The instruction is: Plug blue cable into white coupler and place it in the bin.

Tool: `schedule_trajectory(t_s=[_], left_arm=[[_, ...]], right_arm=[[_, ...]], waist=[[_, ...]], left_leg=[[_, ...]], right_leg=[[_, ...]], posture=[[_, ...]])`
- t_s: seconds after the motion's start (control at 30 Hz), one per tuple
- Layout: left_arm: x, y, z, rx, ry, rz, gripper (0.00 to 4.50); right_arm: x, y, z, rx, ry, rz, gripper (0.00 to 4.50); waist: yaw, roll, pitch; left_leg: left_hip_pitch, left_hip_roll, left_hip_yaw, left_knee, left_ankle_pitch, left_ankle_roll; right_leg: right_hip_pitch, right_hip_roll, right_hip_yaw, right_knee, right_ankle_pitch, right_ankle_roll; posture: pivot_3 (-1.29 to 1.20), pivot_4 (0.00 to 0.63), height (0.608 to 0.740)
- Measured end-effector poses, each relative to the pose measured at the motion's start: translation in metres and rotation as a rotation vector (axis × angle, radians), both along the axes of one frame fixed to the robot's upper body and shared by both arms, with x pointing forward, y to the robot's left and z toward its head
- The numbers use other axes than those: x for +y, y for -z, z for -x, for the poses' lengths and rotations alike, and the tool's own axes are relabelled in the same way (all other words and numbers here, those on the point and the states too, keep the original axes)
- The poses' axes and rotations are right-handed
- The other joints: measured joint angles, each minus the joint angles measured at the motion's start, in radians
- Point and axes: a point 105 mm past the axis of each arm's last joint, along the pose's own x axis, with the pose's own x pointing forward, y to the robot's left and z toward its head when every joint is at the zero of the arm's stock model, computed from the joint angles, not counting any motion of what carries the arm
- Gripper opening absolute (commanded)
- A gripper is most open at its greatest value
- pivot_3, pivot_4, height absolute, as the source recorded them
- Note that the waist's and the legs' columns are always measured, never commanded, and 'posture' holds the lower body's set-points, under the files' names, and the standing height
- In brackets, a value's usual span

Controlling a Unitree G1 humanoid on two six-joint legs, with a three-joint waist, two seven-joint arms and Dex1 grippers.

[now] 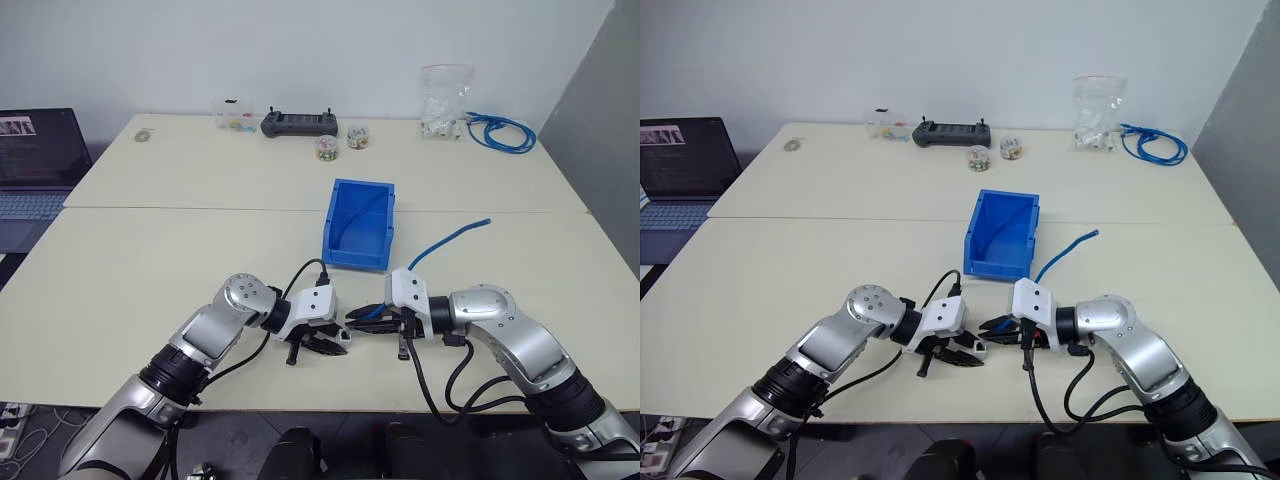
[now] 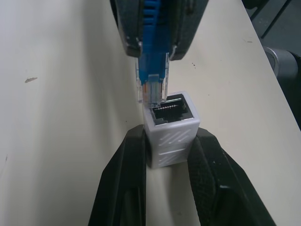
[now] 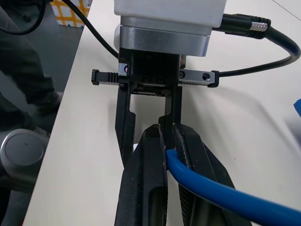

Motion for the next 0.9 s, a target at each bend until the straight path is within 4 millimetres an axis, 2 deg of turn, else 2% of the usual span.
schedule_trajectory(t_s=[0.5, 0.9], left_arm=[[0.001, 0.001, 0.0, 0.011, -0.01, -0.006, 0.88], [0.001, 0.002, 0.0, 0.005, -0.01, -0.021, 0.87]], right_arm=[[0.008, 0.0, 0.004, -0.106, -0.095, 0.072, 0.02], [0.013, 0.003, 0.007, -0.128, -0.136, 0.114, 0.02]], waist=[[-0.002, 0.001, -0.004], [-0.004, 0.002, -0.004]], left_leg=[[0.001, 0.0, 0.0, 0.0, 0.0, 0.0], [0.01, 0.0, -0.002, -0.001, 0.0, 0.0]], right_leg=[[0.001, 0.0, 0.0, 0.0, 0.0, 0.0], [0.012, 0.0, -0.001, -0.002, -0.002, 0.003]], posture=[[0.0, 0.15, 0.74], [0.0, 0.15, 0.74]])
